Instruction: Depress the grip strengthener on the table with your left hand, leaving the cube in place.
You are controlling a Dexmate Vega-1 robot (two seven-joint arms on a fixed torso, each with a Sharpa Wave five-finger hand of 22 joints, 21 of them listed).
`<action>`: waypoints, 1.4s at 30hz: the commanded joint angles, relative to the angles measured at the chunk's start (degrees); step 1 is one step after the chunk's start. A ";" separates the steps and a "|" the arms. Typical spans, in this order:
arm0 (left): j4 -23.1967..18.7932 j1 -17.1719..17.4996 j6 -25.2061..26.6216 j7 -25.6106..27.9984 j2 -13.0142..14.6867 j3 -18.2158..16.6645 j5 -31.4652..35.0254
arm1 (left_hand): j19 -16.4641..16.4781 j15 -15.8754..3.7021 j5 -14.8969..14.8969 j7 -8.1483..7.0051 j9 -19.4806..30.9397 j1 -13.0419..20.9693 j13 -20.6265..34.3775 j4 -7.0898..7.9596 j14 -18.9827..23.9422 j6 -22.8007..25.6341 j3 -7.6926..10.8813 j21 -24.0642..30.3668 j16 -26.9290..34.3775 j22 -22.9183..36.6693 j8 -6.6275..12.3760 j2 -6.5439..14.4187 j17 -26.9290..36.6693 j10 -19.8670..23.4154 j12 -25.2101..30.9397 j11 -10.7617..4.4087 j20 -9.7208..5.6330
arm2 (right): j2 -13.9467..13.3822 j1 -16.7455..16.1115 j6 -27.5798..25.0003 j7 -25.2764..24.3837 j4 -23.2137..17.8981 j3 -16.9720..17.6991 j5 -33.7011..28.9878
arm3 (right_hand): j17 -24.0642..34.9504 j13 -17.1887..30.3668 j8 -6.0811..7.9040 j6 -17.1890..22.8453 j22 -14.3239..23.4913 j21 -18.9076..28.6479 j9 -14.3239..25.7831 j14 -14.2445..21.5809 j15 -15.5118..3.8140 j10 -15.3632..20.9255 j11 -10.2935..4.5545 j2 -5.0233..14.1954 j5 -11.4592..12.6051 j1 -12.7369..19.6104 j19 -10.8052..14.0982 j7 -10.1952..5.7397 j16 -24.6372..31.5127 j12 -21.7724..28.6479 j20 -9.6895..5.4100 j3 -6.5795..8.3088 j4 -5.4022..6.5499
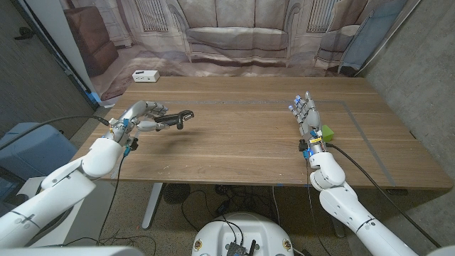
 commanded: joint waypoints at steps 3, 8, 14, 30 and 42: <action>0.95 -1.12 -0.22 -0.56 -0.15 1.14 -1.37 | 6.36 -2.26 0.28 -0.07 0.09 17.25 0.31 1.25 2.17 0.34 -0.46 0.64 -0.13 0.19 -0.09 18.43 0.45 0.08 -0.09 -0.40 -6.64 | -0.27 0.20 -0.91 0.13 0.12 0.01 0.47 | 0.06 0.09 -0.09 0.35 0.16 0.06 0.13 0.48 0.22 0.29 -0.01 -0.16 -0.01 0.44 0.20 -0.11 0.09 -0.15 0.40 -0.10 -0.01; 0.93 -1.39 0.14 -0.86 0.17 1.58 -1.72 | 5.99 -2.16 0.17 0.01 0.10 16.47 0.41 1.63 1.77 0.17 -0.91 0.83 -0.27 0.20 -0.26 18.35 0.57 -0.22 -0.29 -0.24 -6.53 | -0.33 -0.16 -1.07 -0.17 -0.35 0.21 0.75 | 0.06 0.09 -0.10 0.33 0.16 0.05 0.13 0.46 0.22 0.32 0.00 -0.15 -0.01 0.45 0.20 -0.12 0.08 -0.14 0.40 -0.11 -0.01; 0.33 -0.98 1.47 -1.04 0.64 1.75 -2.14 | 5.52 -2.17 0.14 0.14 0.12 16.03 0.53 1.77 1.35 -0.22 -1.15 1.03 -0.43 0.21 -0.53 18.50 0.70 -0.66 -0.57 0.04 -6.44 | -0.53 -0.32 -1.12 0.15 -0.27 0.11 0.80 | 0.06 0.09 -0.09 0.35 0.16 0.06 0.13 0.43 0.27 0.34 -0.02 -0.14 -0.01 0.46 0.21 -0.11 0.07 -0.14 0.35 -0.11 -0.02; -0.09 -0.20 6.83 -1.22 2.83 4.43 -1.19 | 3.56 -1.52 0.06 0.13 0.15 14.42 0.83 2.05 -0.14 -1.23 -1.78 1.35 -1.32 0.21 -1.21 18.33 0.58 -2.09 -1.46 0.36 -6.06 | -0.44 -0.09 -1.47 0.52 0.18 -0.35 0.97 | 0.06 0.10 -0.10 0.32 0.16 0.07 0.13 0.53 0.24 0.34 0.04 -0.12 0.00 0.49 0.23 -0.12 0.10 -0.15 0.34 -0.14 -0.02; 0.03 -0.60 8.96 -0.04 4.99 6.63 0.81 | 2.36 -1.17 -0.06 -0.06 0.16 12.67 1.03 2.54 -0.84 -2.33 -2.37 1.63 -1.88 0.15 -1.81 18.07 0.34 -2.81 -2.00 0.26 -5.60 | -0.08 -0.12 -1.59 0.08 0.05 -0.55 0.94 | 0.06 0.10 -0.10 0.31 0.16 0.07 0.13 0.54 0.27 0.31 0.03 -0.08 0.00 0.52 0.25 -0.12 0.09 -0.17 0.32 -0.15 -0.02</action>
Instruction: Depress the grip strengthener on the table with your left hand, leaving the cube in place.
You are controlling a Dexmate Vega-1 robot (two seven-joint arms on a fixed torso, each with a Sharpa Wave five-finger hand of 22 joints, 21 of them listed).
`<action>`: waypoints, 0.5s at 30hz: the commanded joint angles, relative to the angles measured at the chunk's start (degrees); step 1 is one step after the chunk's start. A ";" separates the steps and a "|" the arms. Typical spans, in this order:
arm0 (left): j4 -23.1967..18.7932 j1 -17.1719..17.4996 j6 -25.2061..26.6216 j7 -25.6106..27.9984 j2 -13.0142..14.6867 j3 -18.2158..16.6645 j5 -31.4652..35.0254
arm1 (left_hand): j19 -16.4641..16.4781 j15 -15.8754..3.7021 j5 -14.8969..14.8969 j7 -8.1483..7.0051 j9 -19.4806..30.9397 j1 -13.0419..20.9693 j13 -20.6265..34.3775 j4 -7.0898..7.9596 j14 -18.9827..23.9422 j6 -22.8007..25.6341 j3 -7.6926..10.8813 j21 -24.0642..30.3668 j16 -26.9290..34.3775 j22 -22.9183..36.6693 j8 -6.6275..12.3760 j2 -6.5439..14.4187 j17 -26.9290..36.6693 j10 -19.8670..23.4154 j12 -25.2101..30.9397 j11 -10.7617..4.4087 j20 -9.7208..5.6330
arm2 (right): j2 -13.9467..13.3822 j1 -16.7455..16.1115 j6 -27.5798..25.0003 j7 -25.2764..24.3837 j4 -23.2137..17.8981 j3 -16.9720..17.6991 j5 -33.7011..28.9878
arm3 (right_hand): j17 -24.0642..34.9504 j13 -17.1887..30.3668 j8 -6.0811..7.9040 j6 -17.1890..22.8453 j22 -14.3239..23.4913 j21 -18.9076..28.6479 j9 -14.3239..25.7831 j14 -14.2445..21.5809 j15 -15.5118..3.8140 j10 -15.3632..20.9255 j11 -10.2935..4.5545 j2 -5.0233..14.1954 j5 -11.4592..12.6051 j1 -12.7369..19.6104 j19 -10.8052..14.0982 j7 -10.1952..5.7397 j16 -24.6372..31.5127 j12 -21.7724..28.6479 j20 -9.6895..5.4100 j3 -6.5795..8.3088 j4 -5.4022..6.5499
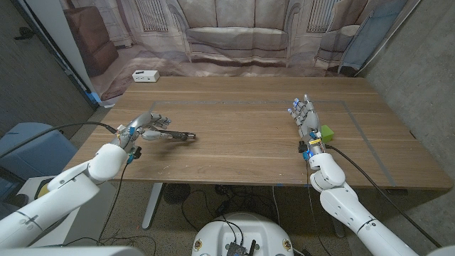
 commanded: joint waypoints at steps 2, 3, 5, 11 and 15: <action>-0.25 -0.16 3.36 0.62 2.66 2.12 1.65 | 3.99 -0.10 0.03 0.01 0.18 14.50 0.18 0.22 -0.67 -0.75 -0.57 0.88 -0.41 0.11 -0.27 15.72 -0.04 -0.71 -0.29 -0.14 -4.17 | 0.29 0.16 0.01 -0.20 0.18 -0.37 -0.37 | 0.07 0.11 -0.10 0.33 0.16 0.07 0.13 0.23 -0.04 0.32 0.04 -0.07 0.00 0.53 0.25 -0.12 0.09 -0.17 0.32 -0.09 -0.08; -0.37 -0.16 3.74 0.58 2.98 2.24 1.83 | 3.98 -0.10 0.03 0.00 0.18 14.44 0.18 0.25 -0.67 -0.75 -0.59 0.89 -0.42 0.10 -0.28 15.72 -0.05 -0.68 -0.29 -0.17 -4.22 | 0.45 0.15 -0.04 -0.31 0.13 -0.35 -0.17 | 0.07 0.11 -0.08 0.36 0.16 0.07 0.13 0.23 -0.02 0.35 0.05 -0.07 0.00 0.53 0.26 -0.12 0.10 -0.16 0.31 -0.08 -0.09; -0.64 -0.14 4.46 0.27 3.60 2.41 1.93 | 3.40 0.11 -0.04 -0.07 0.19 13.71 0.24 0.47 -1.31 -1.09 -0.86 0.82 -0.77 0.03 -0.44 15.51 -0.17 -1.11 -0.53 -0.06 -4.36 | 0.37 0.25 0.05 -0.24 0.25 -0.46 -0.49 | 0.07 0.11 -0.08 0.37 0.16 0.07 0.13 0.24 -0.02 0.33 0.03 -0.06 0.00 0.54 0.26 -0.11 0.10 -0.16 0.31 -0.08 -0.08; -1.15 -0.27 6.17 -0.57 4.99 2.91 1.69 | 2.05 0.51 -0.02 0.06 0.21 12.62 0.38 0.66 -2.74 -2.31 -1.06 0.69 -1.46 -0.18 -0.94 15.59 -0.37 -1.79 -0.99 -0.02 -4.11 | 0.55 0.18 -0.12 -0.57 0.05 -0.52 -0.43 | 0.08 0.11 -0.09 0.36 0.16 0.07 0.13 0.23 -0.02 0.34 0.05 -0.02 0.01 0.55 0.27 -0.16 0.09 -0.16 0.30 -0.09 -0.08; -1.83 -1.08 9.02 -1.80 6.84 4.38 2.87 | 0.32 1.11 -0.03 -0.01 0.23 11.55 0.48 0.78 -4.49 -3.41 -1.31 0.37 -2.11 -0.40 -1.31 15.58 -0.50 -2.79 -1.59 0.01 -3.79 | 0.54 -0.02 -0.31 -1.02 -0.28 -0.55 -0.69 | 0.08 0.11 -0.09 0.37 0.16 0.08 0.13 0.26 -0.03 0.35 0.03 -0.03 0.00 0.55 0.28 -0.12 0.10 -0.16 0.29 -0.11 -0.08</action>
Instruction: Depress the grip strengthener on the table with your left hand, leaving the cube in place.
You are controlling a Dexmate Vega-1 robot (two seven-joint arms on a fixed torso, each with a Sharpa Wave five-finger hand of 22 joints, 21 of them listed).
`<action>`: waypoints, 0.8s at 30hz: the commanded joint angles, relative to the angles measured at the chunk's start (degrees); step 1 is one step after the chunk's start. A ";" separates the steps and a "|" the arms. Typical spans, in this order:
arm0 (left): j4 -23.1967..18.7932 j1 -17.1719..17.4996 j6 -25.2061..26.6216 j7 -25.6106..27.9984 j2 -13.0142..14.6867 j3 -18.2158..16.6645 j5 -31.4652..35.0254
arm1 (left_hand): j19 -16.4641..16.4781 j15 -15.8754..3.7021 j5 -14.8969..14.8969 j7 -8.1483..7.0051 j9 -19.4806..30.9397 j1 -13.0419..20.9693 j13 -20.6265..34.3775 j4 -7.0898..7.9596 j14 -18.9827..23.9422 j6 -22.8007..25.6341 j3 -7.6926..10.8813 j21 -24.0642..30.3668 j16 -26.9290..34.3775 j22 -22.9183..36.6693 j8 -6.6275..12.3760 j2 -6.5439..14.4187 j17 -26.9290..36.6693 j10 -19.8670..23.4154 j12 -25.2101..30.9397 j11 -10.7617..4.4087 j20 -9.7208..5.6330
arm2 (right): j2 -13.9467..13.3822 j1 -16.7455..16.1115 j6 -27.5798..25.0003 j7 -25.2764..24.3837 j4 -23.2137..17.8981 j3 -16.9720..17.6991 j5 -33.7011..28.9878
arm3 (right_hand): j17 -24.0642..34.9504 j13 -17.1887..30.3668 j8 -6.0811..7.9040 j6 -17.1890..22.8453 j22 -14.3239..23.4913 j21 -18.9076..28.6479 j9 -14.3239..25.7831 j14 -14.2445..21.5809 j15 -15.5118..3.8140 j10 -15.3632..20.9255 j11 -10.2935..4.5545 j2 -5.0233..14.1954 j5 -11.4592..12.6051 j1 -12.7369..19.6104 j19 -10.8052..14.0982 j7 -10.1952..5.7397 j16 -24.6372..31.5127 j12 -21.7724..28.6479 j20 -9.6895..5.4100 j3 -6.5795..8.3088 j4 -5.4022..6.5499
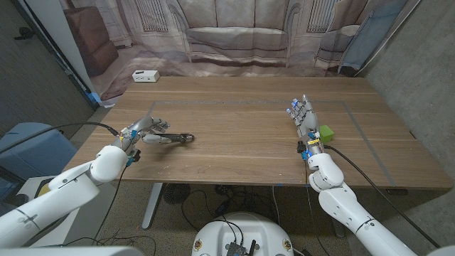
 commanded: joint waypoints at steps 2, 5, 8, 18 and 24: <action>-1.52 -1.20 5.37 -1.98 4.69 3.10 1.47 | 1.36 0.35 0.14 -0.10 0.23 12.42 0.24 0.23 -1.75 -0.94 -0.50 -0.26 -0.67 -0.05 -0.51 14.04 -0.02 -1.17 -0.71 0.03 -2.48 | 0.11 -0.18 -0.20 -0.87 -0.37 -0.24 -0.72 | 0.08 0.11 -0.09 0.36 0.16 0.08 0.13 0.26 -0.05 0.33 0.03 -0.02 0.00 0.54 0.28 -0.14 0.10 -0.17 0.30 -0.11 -0.07; -1.49 -2.14 6.18 -2.61 5.44 4.35 1.88 | 1.32 0.23 0.09 -0.20 0.23 11.93 0.27 0.35 -1.79 -1.26 -0.66 -0.19 -0.63 -0.12 -0.59 13.96 -0.05 -1.27 -0.81 0.04 -2.51 | 0.09 -0.33 -0.32 -1.12 -0.58 -0.20 -0.77 | 0.09 0.11 -0.08 0.38 0.16 0.07 0.13 0.25 -0.05 0.34 0.04 0.00 0.00 0.55 0.28 -0.14 0.09 -0.17 0.30 -0.11 -0.07; -1.52 -2.86 6.61 -3.13 6.18 5.22 1.98 | 1.02 0.26 -0.02 -0.20 0.22 11.05 0.30 0.56 -2.38 -1.73 -1.09 -0.17 -0.76 -0.21 -0.71 13.64 -0.07 -1.81 -1.11 0.08 -2.64 | 0.18 -0.44 -0.26 -1.30 -0.68 -0.16 -0.76 | 0.08 0.12 -0.08 0.38 0.16 0.08 0.13 0.27 -0.03 0.32 0.04 0.02 0.01 0.57 0.29 -0.10 0.10 -0.18 0.28 -0.11 -0.07; -2.18 -4.31 8.47 -4.39 8.49 6.96 1.63 | 0.71 0.48 -0.44 -0.30 0.21 8.08 0.19 1.58 -3.17 -2.82 -2.57 -0.04 -0.67 -0.46 -0.90 12.93 -0.01 -2.69 -1.77 -0.14 -2.61 | 0.08 -0.74 -0.07 -1.40 -1.00 0.03 -0.74 | 0.08 0.12 -0.09 0.37 0.16 0.08 0.13 0.29 0.01 0.36 0.05 0.04 0.01 0.61 0.31 -0.14 0.10 -0.17 0.28 -0.12 -0.09; -3.10 -4.56 9.87 -5.00 10.19 7.40 1.41 | -0.71 0.79 -0.52 -0.35 0.21 7.46 0.06 1.44 -4.60 -3.81 -3.11 -0.47 -0.92 -0.60 -1.09 12.63 0.05 -3.58 -2.32 -0.02 -2.35 | 0.00 -0.91 -0.02 -1.38 -1.21 0.10 -0.71 | 0.07 0.12 -0.08 0.38 0.16 0.08 0.13 0.25 0.05 0.40 0.07 0.07 0.01 0.67 0.31 -0.12 0.07 -0.16 0.31 -0.10 -0.11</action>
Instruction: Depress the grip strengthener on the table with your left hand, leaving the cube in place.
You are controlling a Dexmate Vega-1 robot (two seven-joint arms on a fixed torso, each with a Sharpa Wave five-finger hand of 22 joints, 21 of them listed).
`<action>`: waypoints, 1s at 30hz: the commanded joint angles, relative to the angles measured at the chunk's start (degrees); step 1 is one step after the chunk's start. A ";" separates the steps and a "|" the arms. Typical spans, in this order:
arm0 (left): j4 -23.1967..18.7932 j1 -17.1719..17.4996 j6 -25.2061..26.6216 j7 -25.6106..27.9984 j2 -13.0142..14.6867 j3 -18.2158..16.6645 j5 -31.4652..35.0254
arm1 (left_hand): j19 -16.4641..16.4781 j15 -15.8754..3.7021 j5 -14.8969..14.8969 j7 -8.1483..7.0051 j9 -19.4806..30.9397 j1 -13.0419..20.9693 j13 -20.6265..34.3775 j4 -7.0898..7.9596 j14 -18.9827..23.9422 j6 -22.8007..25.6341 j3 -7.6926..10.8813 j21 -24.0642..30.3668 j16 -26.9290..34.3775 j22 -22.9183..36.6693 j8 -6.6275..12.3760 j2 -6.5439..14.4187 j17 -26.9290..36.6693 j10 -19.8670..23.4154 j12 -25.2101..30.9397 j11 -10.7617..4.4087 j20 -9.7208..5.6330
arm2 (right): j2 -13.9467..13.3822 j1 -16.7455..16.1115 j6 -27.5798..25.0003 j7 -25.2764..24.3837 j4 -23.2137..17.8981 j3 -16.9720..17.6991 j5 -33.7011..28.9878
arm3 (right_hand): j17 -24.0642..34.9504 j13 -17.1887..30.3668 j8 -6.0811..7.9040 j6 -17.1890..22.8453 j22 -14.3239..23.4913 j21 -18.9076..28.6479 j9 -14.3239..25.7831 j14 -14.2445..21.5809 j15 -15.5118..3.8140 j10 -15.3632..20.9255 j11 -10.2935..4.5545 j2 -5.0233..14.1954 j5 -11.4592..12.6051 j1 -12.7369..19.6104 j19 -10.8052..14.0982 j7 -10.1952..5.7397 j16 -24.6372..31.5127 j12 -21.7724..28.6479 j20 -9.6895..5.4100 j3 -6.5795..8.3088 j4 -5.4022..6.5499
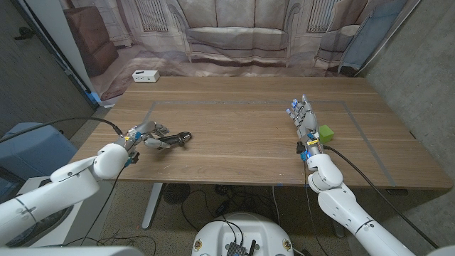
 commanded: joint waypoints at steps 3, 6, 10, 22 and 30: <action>-2.19 -1.67 3.52 -1.64 5.15 2.50 -0.34 | -0.16 0.32 -0.14 -0.27 0.20 8.38 0.02 0.09 -1.71 -1.53 -0.79 -0.47 -0.25 0.03 -0.34 9.38 0.23 -1.23 -0.77 0.01 -1.24 | -0.23 -0.36 0.35 -0.13 -0.38 0.15 -0.31 | 0.07 0.12 -0.08 0.40 0.16 0.08 0.13 0.28 0.05 0.39 0.05 0.08 0.01 0.69 0.31 -0.12 0.08 -0.16 0.31 -0.10 -0.11; -2.93 -1.61 4.75 -1.88 5.81 2.40 -0.76 | -0.77 0.74 -0.21 -0.20 0.19 7.77 -0.04 0.16 -2.76 -1.98 -1.25 -0.66 -0.42 -0.04 -0.35 9.19 0.26 -1.59 -0.97 0.14 -1.22 | -0.14 -0.50 0.09 -0.32 -0.66 0.22 0.03 | 0.07 0.12 -0.07 0.42 0.16 0.07 0.13 0.29 0.05 0.43 0.03 0.10 0.01 0.72 0.31 -0.14 0.08 -0.15 0.30 -0.10 -0.12; -3.16 -1.98 4.82 -2.87 6.94 2.57 -1.38 | -1.10 1.45 -0.32 -0.13 0.18 6.39 -0.13 0.60 -3.53 -2.58 -1.99 -0.76 -0.52 -0.14 -0.37 8.79 0.15 -2.08 -1.23 0.22 -1.32 | -0.18 -0.62 0.20 -0.38 -0.71 0.23 -0.16 | 0.07 0.12 -0.05 0.47 0.16 0.07 0.13 0.31 0.08 0.49 0.03 0.10 0.01 0.74 0.30 -0.15 0.08 -0.12 0.32 -0.10 -0.13; -5.00 -5.09 8.44 -6.37 9.81 5.66 -0.74 | -5.27 2.96 -0.06 0.25 0.05 4.55 -0.47 0.39 -8.23 -6.68 -3.12 -2.48 -1.07 -0.48 -0.87 8.78 -0.16 -5.64 -2.48 1.38 -0.04 | -0.21 -0.69 0.62 -0.21 -0.52 0.54 0.02 | 0.05 0.12 -0.04 0.53 0.16 0.07 0.13 0.34 0.11 0.54 0.10 0.11 0.00 0.84 0.30 -0.14 0.08 -0.11 0.38 -0.09 -0.18; -5.54 -6.70 9.28 -8.34 11.43 7.25 -0.98 | -5.76 3.13 -0.27 0.35 -0.09 0.70 -0.77 1.53 -9.15 -7.22 -5.53 -2.93 -0.65 -0.65 -0.47 7.44 -0.38 -6.47 -2.50 1.22 -0.02 | -0.25 -0.62 0.92 0.23 0.06 0.59 0.14 | 0.04 0.12 -0.04 0.55 0.16 0.08 0.13 0.42 0.02 0.68 0.09 0.18 0.01 0.95 0.35 -0.15 0.10 -0.06 0.40 -0.05 -0.21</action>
